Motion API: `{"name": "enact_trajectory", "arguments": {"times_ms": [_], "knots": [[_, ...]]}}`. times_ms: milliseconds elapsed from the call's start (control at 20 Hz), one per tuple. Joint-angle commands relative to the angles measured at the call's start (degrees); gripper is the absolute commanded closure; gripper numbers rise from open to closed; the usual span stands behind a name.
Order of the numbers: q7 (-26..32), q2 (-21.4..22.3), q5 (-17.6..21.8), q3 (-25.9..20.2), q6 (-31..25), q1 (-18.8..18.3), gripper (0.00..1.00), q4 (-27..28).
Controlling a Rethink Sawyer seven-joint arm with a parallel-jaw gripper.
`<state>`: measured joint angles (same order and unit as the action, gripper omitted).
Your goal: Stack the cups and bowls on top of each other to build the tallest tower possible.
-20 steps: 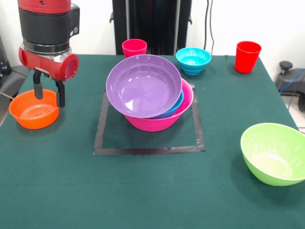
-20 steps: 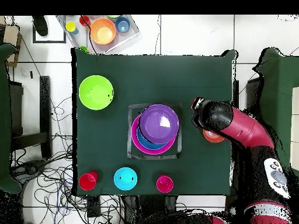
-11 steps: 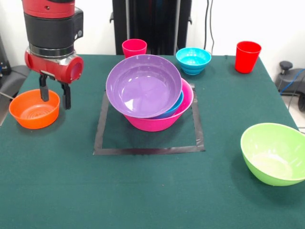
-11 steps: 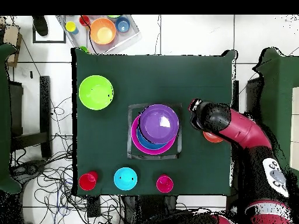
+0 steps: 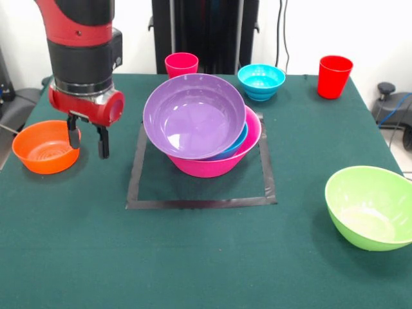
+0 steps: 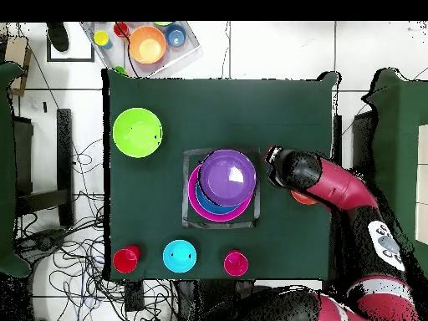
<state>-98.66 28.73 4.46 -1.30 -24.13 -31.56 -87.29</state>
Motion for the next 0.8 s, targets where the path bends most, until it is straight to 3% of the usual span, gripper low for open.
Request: {"name": "enact_trajectory", "arguments": {"times_ms": [50,350,600,800], "knots": [[3.6,-6.9,8.3,-5.4,4.8,-1.0,0.00,0.4],[5.1,-4.8,11.2,-5.6,2.5,-2.4,0.00,0.0],[4.4,1.3,9.9,-4.8,-6.1,-0.4,0.00,0.0],[4.4,3.4,8.7,-4.5,-12.2,1.0,0.00,2.1]]}}
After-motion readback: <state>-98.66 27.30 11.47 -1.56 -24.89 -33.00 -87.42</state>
